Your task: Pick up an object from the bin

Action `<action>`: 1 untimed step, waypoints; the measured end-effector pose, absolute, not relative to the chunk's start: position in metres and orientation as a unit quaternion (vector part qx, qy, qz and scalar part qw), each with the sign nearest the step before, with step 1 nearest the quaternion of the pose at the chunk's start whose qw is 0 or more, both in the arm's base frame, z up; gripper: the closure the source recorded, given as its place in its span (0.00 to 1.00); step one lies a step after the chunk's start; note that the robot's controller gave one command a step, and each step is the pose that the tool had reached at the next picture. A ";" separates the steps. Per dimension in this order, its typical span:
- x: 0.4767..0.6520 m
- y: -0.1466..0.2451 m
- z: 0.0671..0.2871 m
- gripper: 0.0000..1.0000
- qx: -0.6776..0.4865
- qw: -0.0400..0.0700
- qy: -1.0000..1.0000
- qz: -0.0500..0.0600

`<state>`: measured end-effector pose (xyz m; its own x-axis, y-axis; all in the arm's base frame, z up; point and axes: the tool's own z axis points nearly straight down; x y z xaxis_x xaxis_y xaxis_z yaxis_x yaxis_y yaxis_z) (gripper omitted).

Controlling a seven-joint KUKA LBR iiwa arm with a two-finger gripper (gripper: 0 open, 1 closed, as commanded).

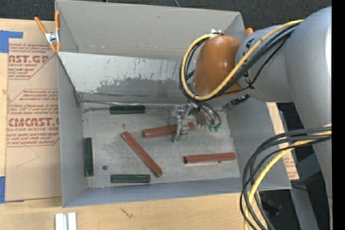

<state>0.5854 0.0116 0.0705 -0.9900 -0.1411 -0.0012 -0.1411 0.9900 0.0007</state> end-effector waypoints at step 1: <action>0.585 0.012 0.071 1.00 -0.071 0.001 0.998 0.000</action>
Offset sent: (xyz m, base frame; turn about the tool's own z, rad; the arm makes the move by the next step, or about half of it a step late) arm -0.0033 -0.0263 0.1382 -0.0340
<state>0.5854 0.0116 0.0706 -0.9900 -0.1409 -0.0013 -0.1409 0.9900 0.0008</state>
